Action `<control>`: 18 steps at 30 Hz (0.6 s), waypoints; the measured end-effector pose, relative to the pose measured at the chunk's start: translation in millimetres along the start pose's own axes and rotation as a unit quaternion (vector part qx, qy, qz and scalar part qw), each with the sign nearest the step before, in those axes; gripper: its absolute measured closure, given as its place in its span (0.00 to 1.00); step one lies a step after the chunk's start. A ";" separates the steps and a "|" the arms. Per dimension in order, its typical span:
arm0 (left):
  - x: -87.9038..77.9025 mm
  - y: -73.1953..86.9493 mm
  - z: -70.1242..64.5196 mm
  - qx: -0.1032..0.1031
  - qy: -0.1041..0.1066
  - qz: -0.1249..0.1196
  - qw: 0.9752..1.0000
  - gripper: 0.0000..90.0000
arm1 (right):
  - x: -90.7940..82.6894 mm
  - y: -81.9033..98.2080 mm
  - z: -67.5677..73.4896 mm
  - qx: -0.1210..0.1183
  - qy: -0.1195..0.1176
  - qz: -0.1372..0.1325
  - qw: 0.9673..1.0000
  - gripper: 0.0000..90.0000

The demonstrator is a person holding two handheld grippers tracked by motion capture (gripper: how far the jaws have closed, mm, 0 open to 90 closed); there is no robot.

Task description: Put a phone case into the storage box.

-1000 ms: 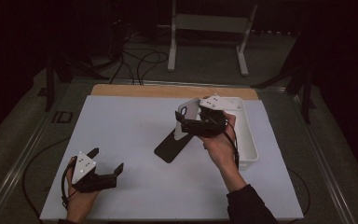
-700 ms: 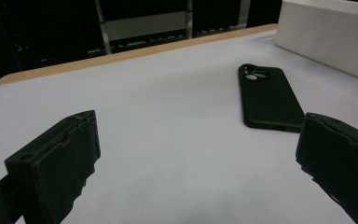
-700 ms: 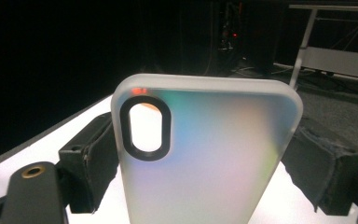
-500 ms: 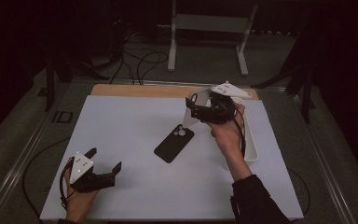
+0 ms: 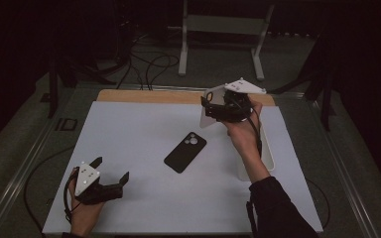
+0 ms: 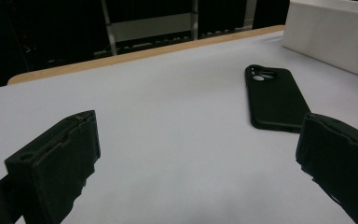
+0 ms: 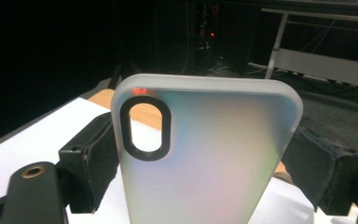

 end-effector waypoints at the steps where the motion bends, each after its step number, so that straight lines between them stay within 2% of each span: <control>1: 0.0 0.0 -0.3 0.002 -0.001 0.000 1.000 0.00 | 1.0 -0.3 -1.3 0.004 0.000 0.001 1.000 0.18; 8: 0.0 0.2 -0.5 0.004 -0.002 0.000 1.000 0.00 | 6.0 -0.6 -16.0 0.013 0.016 0.004 1.000 0.19; 18: -0.4 0.1 -0.5 0.005 -0.005 -0.002 1.000 0.00 | 14.5 7.6 -39.4 0.040 0.041 0.015 0.998 0.19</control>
Point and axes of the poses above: each handheld gripper's, and its own axes: x roughly forward along the jaws, y roughly out of its underside, z roughly to its left, the point moved 7 cm from there along x, roughly forward along the jaws, and after that the axes turned 12 degrees about -x, right-handed, at the moved point
